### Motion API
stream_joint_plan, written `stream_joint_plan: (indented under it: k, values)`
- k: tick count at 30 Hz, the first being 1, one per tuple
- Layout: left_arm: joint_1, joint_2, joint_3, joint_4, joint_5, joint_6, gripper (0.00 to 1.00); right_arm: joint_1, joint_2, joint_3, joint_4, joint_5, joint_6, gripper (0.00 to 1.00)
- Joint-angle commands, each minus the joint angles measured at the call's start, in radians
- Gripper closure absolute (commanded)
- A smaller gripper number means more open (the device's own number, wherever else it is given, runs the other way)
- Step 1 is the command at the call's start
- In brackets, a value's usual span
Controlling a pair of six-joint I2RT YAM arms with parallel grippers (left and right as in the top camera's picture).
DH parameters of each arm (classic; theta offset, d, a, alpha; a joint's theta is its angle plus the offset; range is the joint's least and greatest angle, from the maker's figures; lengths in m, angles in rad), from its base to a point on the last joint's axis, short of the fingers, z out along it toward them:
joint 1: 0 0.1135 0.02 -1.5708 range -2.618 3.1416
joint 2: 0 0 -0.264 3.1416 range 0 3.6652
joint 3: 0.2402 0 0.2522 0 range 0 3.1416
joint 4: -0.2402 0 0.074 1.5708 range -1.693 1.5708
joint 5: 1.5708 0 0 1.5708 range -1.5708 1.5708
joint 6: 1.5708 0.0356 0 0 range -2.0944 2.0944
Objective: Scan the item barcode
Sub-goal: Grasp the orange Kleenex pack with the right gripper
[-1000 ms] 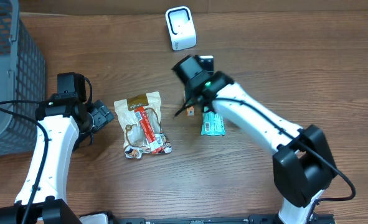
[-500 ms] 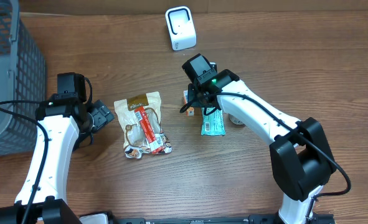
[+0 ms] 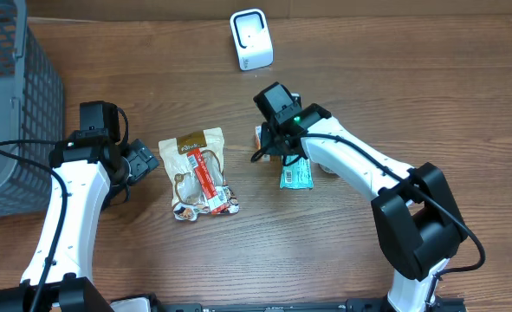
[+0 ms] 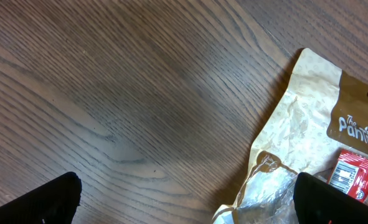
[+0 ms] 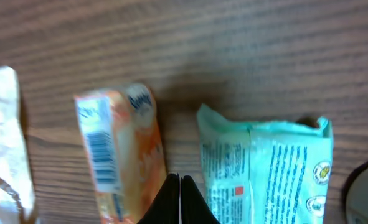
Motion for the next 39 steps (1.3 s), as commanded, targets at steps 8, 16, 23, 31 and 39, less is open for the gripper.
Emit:
stream_joint_plan:
  k: [8,16,23,31,39]
  values:
    - [0.002,0.0,-0.004,0.0,-0.013,0.013,0.0,0.005,0.003,-0.018,0.067,-0.14,0.007,0.96]
    - [0.002,0.0,-0.004,0.0,-0.013,0.013,0.0,0.013,0.003,-0.018,0.08,-0.161,0.007,0.96]
    - [0.002,0.0,-0.004,0.0,-0.013,0.013,0.0,0.024,0.004,-0.018,0.087,-0.16,0.007,0.96]
    - [0.002,0.0,-0.004,0.0,-0.013,0.013,0.0,0.024,0.004,-0.018,0.087,-0.16,0.007,0.9]
    - [0.002,0.0,-0.004,0.0,-0.013,0.013,0.0,0.024,0.007,-0.018,0.092,-0.157,0.007,0.65]
